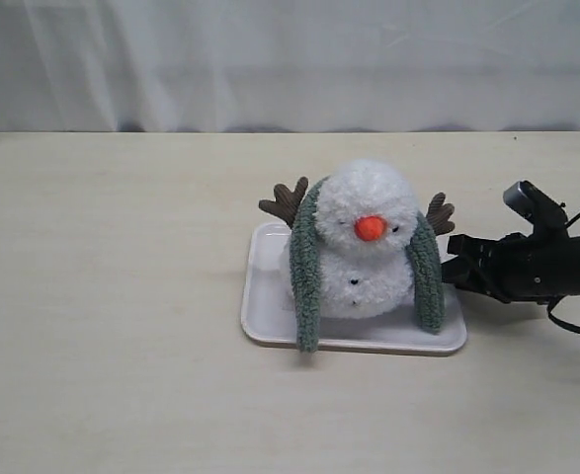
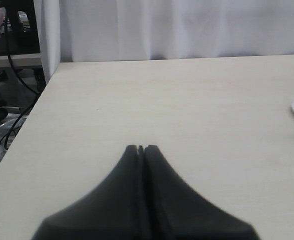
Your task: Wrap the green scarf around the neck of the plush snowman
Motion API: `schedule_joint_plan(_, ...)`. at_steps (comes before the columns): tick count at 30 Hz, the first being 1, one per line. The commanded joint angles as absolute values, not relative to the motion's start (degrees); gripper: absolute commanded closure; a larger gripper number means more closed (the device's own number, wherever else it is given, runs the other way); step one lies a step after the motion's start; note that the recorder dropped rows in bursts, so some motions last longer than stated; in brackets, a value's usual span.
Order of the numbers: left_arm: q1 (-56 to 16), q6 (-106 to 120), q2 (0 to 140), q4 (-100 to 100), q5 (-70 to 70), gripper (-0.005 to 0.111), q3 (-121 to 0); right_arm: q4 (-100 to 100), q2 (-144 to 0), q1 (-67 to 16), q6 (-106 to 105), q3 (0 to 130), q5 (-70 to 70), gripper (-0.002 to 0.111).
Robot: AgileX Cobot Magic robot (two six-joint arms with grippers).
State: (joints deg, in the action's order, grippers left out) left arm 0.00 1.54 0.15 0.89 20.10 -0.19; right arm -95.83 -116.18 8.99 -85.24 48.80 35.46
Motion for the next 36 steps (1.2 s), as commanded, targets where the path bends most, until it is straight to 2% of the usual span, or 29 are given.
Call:
schedule_joint_plan(1, 0.0, 1.43, 0.0, 0.82, 19.17, 0.107, 0.0, -92.56, -114.88, 9.27, -86.13, 49.05, 32.7, 0.07)
schedule_joint_plan(10, 0.0, 1.43, 0.0, 0.82, 19.17, 0.107, 0.0, -82.22, -102.63, 9.27, -77.36, 49.05, 30.74, 0.069)
schedule_joint_plan(20, 0.0, 1.43, 0.0, 0.82, 19.17, 0.107, 0.0, -57.15, -82.76, 9.16, -51.93, 49.05, 28.92, 0.07)
schedule_joint_plan(22, 0.0, 1.43, 0.0, 0.82, 19.17, 0.107, 0.0, -55.6, -78.94, 9.16, -50.91, 49.05, 30.42, 0.075)
schedule_joint_plan(28, 0.0, 1.43, 0.0, 0.82, 19.66, 0.107, 0.0, -52.84, -66.96, 9.16, -50.09, 49.05, 36.66, 0.104)
schedule_joint_plan(36, 0.0, 1.43, 0.0, 0.82, 19.66, 0.107, 0.0, -50.48, -54.04, 9.16, -45.39, 48.94, 40.75, 0.104)
